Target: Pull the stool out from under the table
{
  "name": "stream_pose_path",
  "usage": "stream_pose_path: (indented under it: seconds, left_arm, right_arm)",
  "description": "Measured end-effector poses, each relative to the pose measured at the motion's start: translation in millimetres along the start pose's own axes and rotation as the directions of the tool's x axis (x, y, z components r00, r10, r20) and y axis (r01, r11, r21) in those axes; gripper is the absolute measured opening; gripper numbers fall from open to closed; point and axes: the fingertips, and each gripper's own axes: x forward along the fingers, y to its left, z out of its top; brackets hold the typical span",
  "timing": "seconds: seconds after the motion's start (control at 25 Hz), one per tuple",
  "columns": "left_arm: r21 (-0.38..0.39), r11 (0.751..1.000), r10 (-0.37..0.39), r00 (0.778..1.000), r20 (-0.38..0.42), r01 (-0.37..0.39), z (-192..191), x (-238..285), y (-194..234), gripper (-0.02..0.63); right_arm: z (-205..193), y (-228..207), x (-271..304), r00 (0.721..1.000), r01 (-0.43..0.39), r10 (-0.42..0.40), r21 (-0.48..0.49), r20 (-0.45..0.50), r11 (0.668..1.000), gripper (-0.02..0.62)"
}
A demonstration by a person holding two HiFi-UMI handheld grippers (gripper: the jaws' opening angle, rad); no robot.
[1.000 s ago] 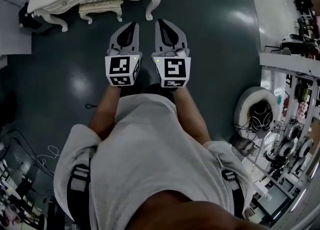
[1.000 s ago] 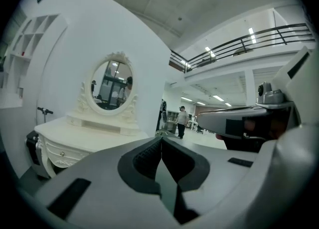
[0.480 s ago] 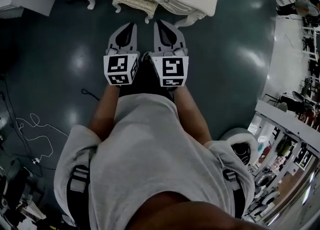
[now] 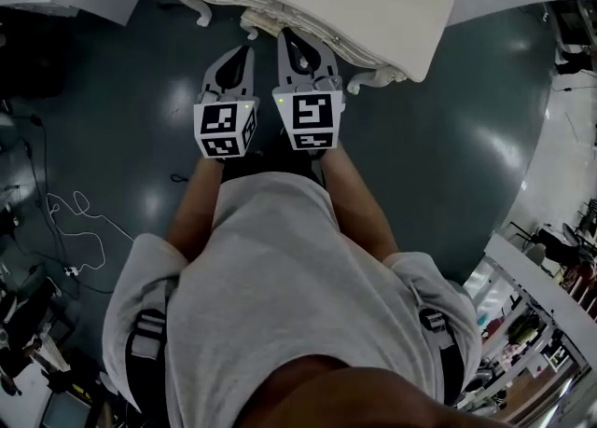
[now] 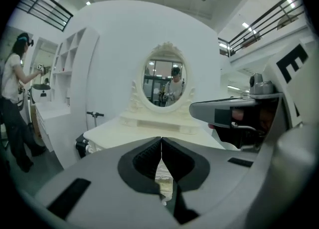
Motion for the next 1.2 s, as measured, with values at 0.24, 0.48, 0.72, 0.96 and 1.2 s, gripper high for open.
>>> stream_pose_path:
  seconds: [0.24, 0.48, 0.72, 0.96, 1.2]
  left_arm:
    - [0.019, 0.999, 0.042, 0.997, -0.058, -0.041, -5, 31, 23, 0.006]
    - [0.052, 0.999, -0.01, 0.996, -0.091, 0.015, -6, 78, 47, 0.006]
    - [0.101, 0.985, -0.126, 0.982, -0.144, 0.141, -10, 155, 93, 0.006]
    - [0.11, 0.952, -0.253, 0.937, -0.242, 0.285, -43, 186, 117, 0.006]
    - [0.085, 0.944, -0.287, 0.92, -0.267, 0.319, -86, 183, 116, 0.006]
  right_arm:
    - [11, 3, 41, 1.0, -0.014, 0.017, -0.185, 0.013, 0.983, 0.014]
    - [-14, -16, 81, 0.998, 0.017, -0.022, -0.072, -0.067, 0.997, 0.014]
    - [-42, -31, 146, 0.977, 0.113, -0.115, -0.02, -0.179, 0.993, 0.014]
    - [-88, -39, 173, 0.925, 0.254, -0.231, 0.038, -0.301, 0.967, 0.014]
    - [-144, -12, 171, 0.908, 0.224, -0.182, 0.07, -0.379, 0.972, 0.015]
